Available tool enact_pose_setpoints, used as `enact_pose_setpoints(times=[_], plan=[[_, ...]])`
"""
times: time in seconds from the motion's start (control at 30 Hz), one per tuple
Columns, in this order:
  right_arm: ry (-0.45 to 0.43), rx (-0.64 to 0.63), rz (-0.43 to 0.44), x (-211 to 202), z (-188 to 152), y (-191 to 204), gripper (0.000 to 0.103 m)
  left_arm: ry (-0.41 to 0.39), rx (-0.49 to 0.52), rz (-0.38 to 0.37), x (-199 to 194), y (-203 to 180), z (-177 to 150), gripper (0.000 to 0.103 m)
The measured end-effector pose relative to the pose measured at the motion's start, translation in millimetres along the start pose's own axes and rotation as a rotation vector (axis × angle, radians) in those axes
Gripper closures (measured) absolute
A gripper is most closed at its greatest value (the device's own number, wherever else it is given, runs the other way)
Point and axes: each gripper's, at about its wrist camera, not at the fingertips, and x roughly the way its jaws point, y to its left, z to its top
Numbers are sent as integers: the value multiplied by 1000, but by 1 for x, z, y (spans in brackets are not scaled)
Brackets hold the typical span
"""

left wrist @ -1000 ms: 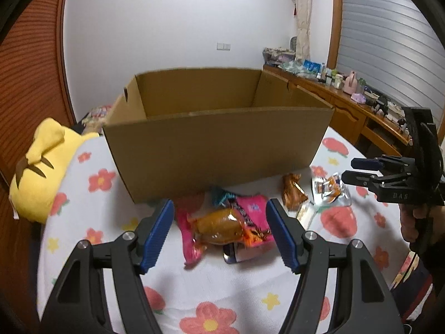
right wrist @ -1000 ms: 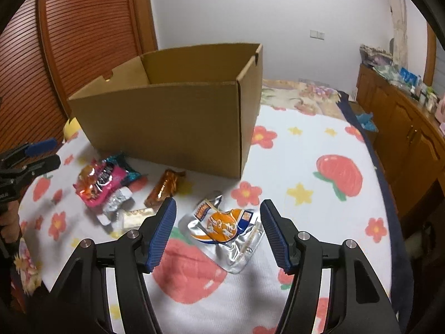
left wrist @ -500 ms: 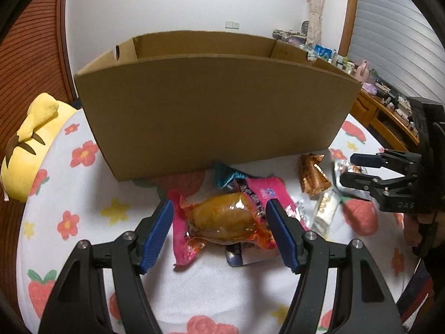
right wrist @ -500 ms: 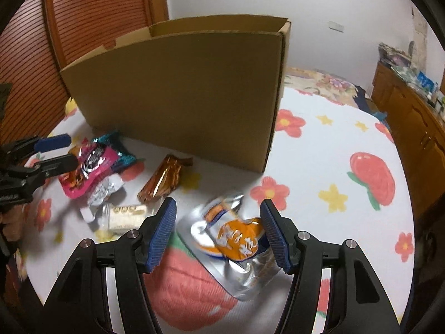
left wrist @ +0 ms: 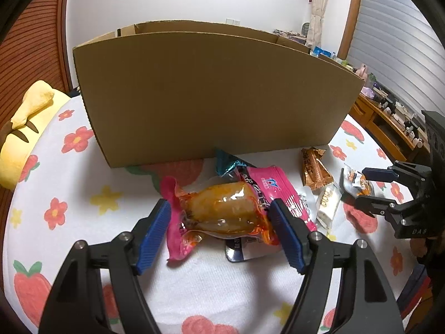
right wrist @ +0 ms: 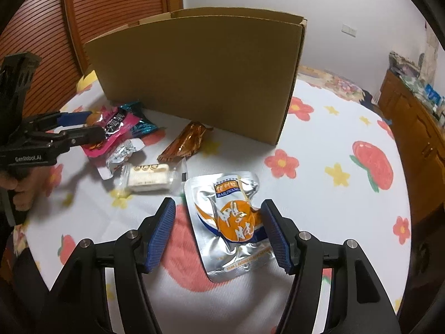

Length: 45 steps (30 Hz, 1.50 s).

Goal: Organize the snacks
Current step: 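Lower the left tool onto the pink-wrapped pastry while the right tool approaches the silver duck-neck pouch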

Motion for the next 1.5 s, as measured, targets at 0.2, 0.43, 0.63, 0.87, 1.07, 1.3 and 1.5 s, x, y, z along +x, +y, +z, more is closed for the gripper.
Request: enact_pose_setpoints(times=[0.2,0.43,0.63,0.87,1.07,1.3,1.5], plan=[[-17,-24,-61,2,3,2,30,5,-9,-7,1,1,1,28],[12,-6,-30,15,-2,-4,28,12,-18,-14,3,3,2,25],[-5,15,-39,14,-3,-8,45,9,-14,-9,3,1,1,25],[-7,14,-38,14,-4,-8,46,7,-37,3,-1,5,6,26],[-7,14,-38,14,-5,-7,46,16,-67,-7,0,14,12,25],[-7,14,-38,14,-5,-7,46,63,-91,-69,14,17,9,23],[-7,14,-38,14,-5,-7,45,74,-56,-58,16,13,11,22]])
